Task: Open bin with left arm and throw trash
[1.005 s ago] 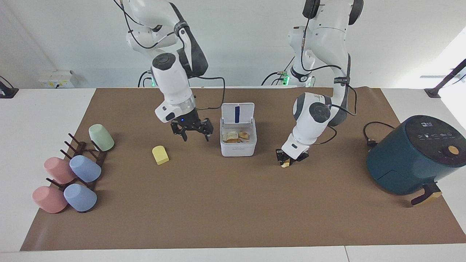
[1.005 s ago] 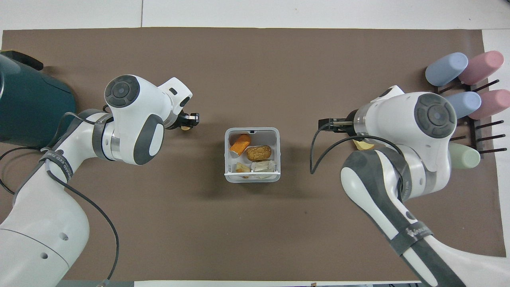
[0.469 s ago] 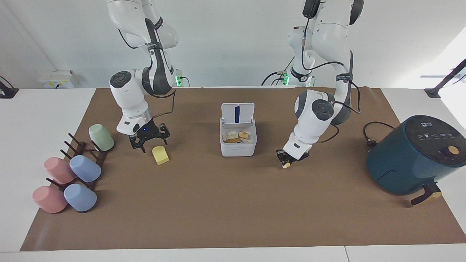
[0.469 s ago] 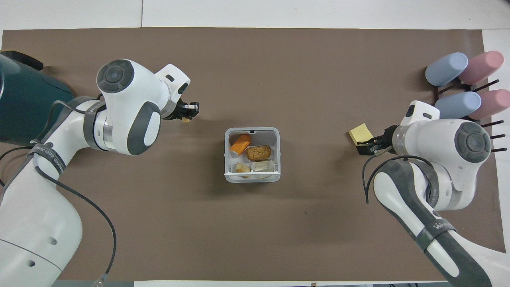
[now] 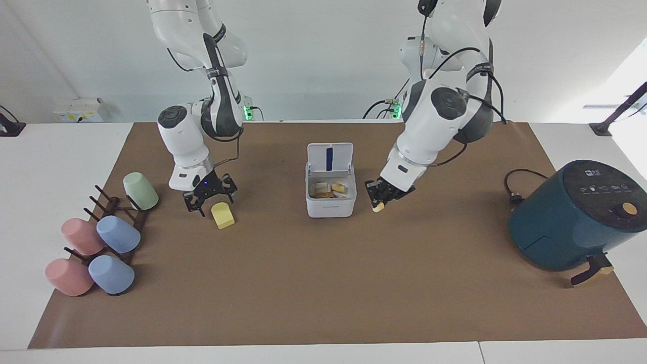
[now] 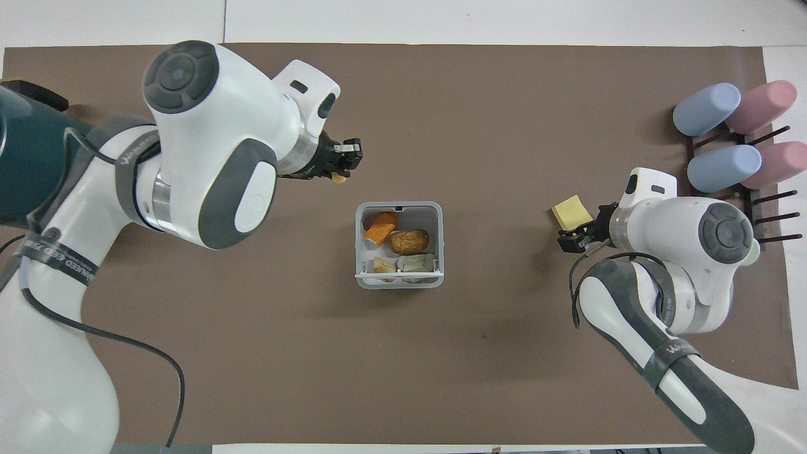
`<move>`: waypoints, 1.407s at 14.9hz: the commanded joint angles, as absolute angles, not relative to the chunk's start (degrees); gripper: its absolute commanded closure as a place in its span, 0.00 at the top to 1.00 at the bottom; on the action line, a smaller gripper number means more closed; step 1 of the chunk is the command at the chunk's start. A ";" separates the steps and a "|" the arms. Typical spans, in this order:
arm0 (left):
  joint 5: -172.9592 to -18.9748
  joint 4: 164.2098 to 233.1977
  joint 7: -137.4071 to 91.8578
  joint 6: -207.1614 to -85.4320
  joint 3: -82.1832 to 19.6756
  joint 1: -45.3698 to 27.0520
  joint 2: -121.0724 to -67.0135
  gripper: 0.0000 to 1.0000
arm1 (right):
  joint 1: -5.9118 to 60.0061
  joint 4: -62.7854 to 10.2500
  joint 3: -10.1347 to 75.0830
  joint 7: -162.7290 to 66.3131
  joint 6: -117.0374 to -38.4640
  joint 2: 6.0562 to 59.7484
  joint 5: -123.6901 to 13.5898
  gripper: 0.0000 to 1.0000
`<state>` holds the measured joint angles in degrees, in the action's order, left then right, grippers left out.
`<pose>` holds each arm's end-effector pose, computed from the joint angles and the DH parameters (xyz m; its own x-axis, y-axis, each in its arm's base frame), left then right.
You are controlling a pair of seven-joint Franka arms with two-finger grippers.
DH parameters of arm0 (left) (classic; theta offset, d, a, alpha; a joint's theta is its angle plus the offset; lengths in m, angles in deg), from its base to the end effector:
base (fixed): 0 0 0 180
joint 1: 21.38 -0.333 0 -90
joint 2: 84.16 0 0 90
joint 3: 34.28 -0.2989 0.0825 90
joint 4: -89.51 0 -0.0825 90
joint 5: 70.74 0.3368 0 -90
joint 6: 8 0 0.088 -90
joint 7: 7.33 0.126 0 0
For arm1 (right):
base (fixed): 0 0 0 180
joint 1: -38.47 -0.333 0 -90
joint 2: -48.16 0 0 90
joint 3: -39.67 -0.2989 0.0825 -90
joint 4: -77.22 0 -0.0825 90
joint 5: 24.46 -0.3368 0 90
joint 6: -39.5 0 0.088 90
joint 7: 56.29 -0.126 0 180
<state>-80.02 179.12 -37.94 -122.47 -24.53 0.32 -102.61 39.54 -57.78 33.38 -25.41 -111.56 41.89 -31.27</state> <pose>0.5285 -0.3242 0.4532 0.9984 0.0543 -0.0129 0.0558 -0.9711 0.2320 0.4959 0.0435 0.3010 0.8475 0.4970 0.1863 0.5040 -0.8637 0.0111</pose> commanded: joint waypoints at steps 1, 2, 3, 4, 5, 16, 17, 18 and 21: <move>-81.11 184.31 -39.32 -125.40 -25.14 4.63 -100.60 0.20 | 39.01 -58.22 33.00 -24.56 -112.64 40.95 -30.44 0.95; -81.11 187.47 -39.32 -127.95 -25.14 5.51 -99.20 0.20 | 38.91 -58.22 33.00 -24.65 -112.90 40.69 -30.44 0.76; -81.11 190.03 -39.32 -129.62 -25.14 5.95 -98.58 0.20 | 39.00 -58.13 33.00 -24.39 -113.43 40.60 -30.44 0.29; -81.03 191.62 -39.24 -130.34 -25.14 7.09 -98.49 0.20 | 39.00 -57.96 33.00 -24.65 -113.43 40.60 -30.44 0.00; -81.03 192.77 -39.24 -130.69 -25.23 7.97 -98.48 0.20 | 39.00 -57.78 33.00 -24.83 -113.26 40.60 -30.52 0.00; -80.59 192.44 -39.24 -127.81 -25.58 8.77 -97.70 1.00 | 36.89 -45.05 31.24 -46.95 -89.29 49.56 -31.14 0.00; -80.67 190.16 -39.24 -124.84 -25.84 8.34 -97.52 1.00 | 36.02 -42.34 30.98 -50.46 -85.96 49.74 -31.40 0.00; -80.67 188.05 -39.24 -122.11 -25.93 7.46 -97.17 1.00 | 34.62 -40.22 30.97 -54.58 -83.92 49.65 -31.49 0.00; -80.76 183.29 -39.15 -116.03 -26.02 3.95 -95.77 1.00 | 28.30 -39.14 30.97 -72.05 -85.21 49.30 -31.58 0.00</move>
<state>-80.02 185.88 -39.66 -120.35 -25.87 6.47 -97.17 31.56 -40.10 31.27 -61.91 -84.49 50.66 -31.41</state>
